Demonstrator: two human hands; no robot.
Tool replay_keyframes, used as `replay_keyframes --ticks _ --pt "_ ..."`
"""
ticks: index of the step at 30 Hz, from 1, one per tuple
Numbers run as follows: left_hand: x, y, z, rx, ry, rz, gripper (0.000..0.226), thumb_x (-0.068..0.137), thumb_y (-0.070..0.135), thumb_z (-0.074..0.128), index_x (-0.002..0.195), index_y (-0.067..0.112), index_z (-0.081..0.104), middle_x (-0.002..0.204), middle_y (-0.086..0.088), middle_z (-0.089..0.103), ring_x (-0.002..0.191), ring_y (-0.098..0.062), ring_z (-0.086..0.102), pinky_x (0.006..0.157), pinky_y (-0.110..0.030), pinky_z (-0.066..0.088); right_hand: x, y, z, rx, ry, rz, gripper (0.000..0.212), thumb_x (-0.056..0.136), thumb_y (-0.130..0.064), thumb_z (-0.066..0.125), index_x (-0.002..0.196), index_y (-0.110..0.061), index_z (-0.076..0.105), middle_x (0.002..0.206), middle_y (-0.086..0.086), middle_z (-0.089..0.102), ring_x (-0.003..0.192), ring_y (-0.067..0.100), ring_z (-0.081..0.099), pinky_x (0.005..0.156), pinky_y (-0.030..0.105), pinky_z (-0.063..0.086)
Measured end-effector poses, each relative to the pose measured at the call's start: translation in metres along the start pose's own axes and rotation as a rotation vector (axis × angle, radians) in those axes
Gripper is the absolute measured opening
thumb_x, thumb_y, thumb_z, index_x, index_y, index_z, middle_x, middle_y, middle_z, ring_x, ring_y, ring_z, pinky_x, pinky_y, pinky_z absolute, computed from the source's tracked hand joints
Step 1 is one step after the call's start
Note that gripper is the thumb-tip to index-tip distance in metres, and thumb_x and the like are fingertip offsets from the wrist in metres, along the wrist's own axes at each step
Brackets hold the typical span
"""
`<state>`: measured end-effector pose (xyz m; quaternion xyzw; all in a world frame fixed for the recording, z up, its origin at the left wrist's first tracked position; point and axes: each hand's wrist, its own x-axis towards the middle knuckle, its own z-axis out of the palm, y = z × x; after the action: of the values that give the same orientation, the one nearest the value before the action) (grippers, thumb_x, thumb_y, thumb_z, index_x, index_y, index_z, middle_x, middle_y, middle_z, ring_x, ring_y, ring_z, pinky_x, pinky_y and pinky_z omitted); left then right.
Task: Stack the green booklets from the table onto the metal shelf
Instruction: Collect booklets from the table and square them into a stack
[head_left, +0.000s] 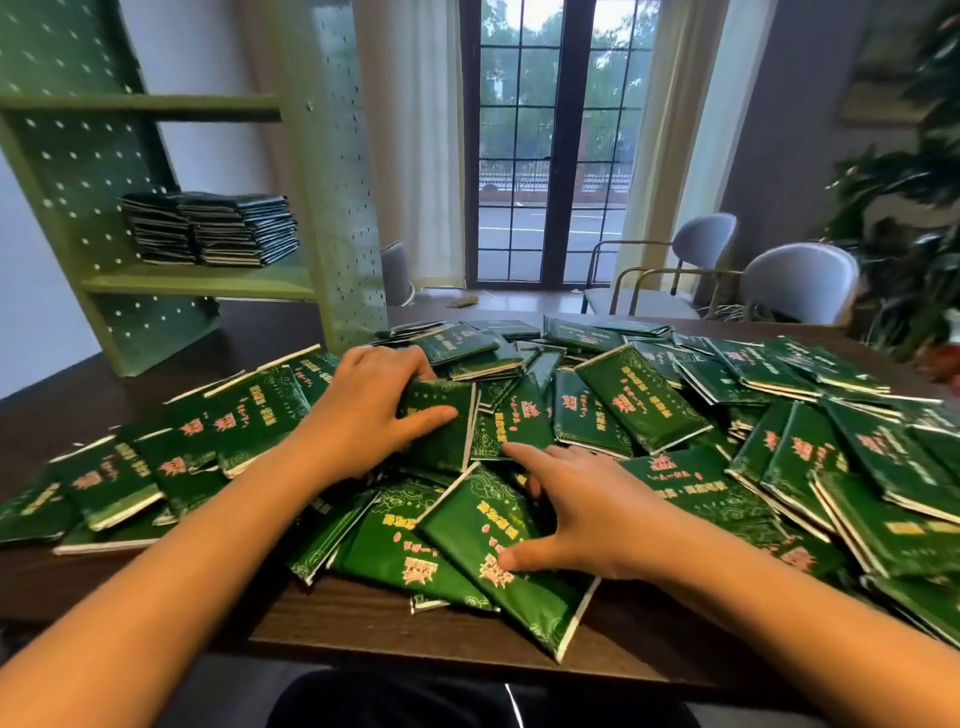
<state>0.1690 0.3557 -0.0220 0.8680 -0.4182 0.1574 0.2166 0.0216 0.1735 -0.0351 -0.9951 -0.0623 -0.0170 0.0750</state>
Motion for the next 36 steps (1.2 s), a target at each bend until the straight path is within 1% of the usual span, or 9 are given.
replay_keyframes --ticks 5,8,13,17,20,24,29,32,36 --pt "0.006 0.011 -0.001 -0.057 0.186 -0.009 0.047 0.079 0.070 0.044 0.079 0.024 0.041 0.075 0.007 0.054 0.076 -0.020 0.049 0.074 -0.033 0.032 -0.005 -0.003 0.001 0.166 0.018 -0.049 0.095 0.078 -0.048 0.070 0.149 -0.034 0.010 0.146 -0.004 0.041 0.130 0.017 0.041 0.106 0.036 0.036" --pt "0.010 0.024 -0.002 -0.172 0.266 -0.060 0.033 0.086 0.047 0.058 0.072 0.028 0.034 0.061 0.010 0.043 0.057 -0.013 0.041 0.055 -0.032 0.027 -0.007 0.003 -0.005 0.350 0.046 -0.021 0.092 0.081 -0.033 0.072 0.148 -0.038 0.010 0.145 -0.009 0.039 0.128 0.010 0.041 0.107 0.028 0.035" --pt "0.025 0.035 0.000 -0.282 0.308 -0.153 0.031 0.090 0.034 0.061 0.072 0.029 0.036 0.066 0.008 0.051 0.060 -0.006 0.047 0.054 -0.031 0.032 -0.006 0.031 -0.026 0.720 0.089 0.102 0.083 0.084 -0.017 0.068 0.147 -0.035 0.017 0.114 -0.015 0.043 0.084 -0.004 0.052 0.067 0.006 0.049" --pt "0.045 0.043 0.008 -0.538 0.344 -0.285 0.014 0.092 0.027 0.060 0.088 0.016 0.052 0.080 -0.002 0.064 0.071 -0.016 0.062 0.058 -0.026 0.046 -0.001 0.055 -0.036 1.123 0.198 0.189 0.068 0.083 -0.006 0.066 0.139 -0.029 0.036 0.114 0.000 0.062 0.080 0.015 0.070 0.066 0.023 0.057" --pt "0.064 0.051 0.017 -0.831 0.295 -0.468 0.025 0.096 0.029 0.054 0.110 0.007 0.056 0.089 -0.011 0.070 0.067 -0.015 0.067 0.058 -0.029 0.051 0.008 0.064 -0.044 1.414 0.347 0.213 0.035 0.085 -0.001 0.061 0.115 -0.018 0.056 0.091 0.000 0.074 0.070 0.017 0.071 0.061 0.027 0.058" --pt "0.083 0.078 0.029 -1.268 0.189 -0.654 0.022 0.100 0.030 0.047 0.097 0.013 0.059 0.062 0.002 0.066 0.045 -0.007 0.061 0.045 -0.021 0.047 0.021 0.067 -0.056 1.739 0.434 0.231 0.011 0.091 -0.004 0.053 0.098 -0.008 0.060 0.070 0.004 0.072 0.057 0.014 0.068 0.054 0.025 0.057" --pt "0.094 0.113 0.039 -1.668 -0.042 -0.675 0.064 0.092 0.063 0.035 0.096 0.010 0.070 0.089 -0.018 0.073 0.073 -0.028 0.071 0.070 -0.039 0.056 0.033 0.071 -0.056 1.839 0.375 0.194 0.013 0.092 -0.013 0.054 0.101 -0.007 0.061 0.078 0.008 0.073 0.065 0.018 0.070 0.059 0.029 0.058" --pt "0.094 0.127 0.043 -1.743 -0.124 -0.584 0.073 0.084 0.070 0.036 0.103 0.008 0.070 0.092 -0.018 0.073 0.076 -0.029 0.072 0.071 -0.041 0.059 0.037 0.078 -0.053 1.844 0.358 0.204 0.012 0.092 -0.013 0.053 0.099 -0.007 0.061 0.077 0.008 0.073 0.065 0.017 0.069 0.061 0.029 0.059" --pt "0.090 0.132 0.046 -1.782 -0.144 -0.504 0.058 0.090 0.055 0.038 0.081 0.009 0.072 0.073 -0.014 0.073 0.060 -0.022 0.070 0.054 -0.029 0.059 0.037 0.082 -0.044 1.843 0.312 0.207 0.012 0.092 -0.014 0.054 0.098 -0.007 0.061 0.077 0.008 0.073 0.066 0.017 0.070 0.064 0.029 0.059"
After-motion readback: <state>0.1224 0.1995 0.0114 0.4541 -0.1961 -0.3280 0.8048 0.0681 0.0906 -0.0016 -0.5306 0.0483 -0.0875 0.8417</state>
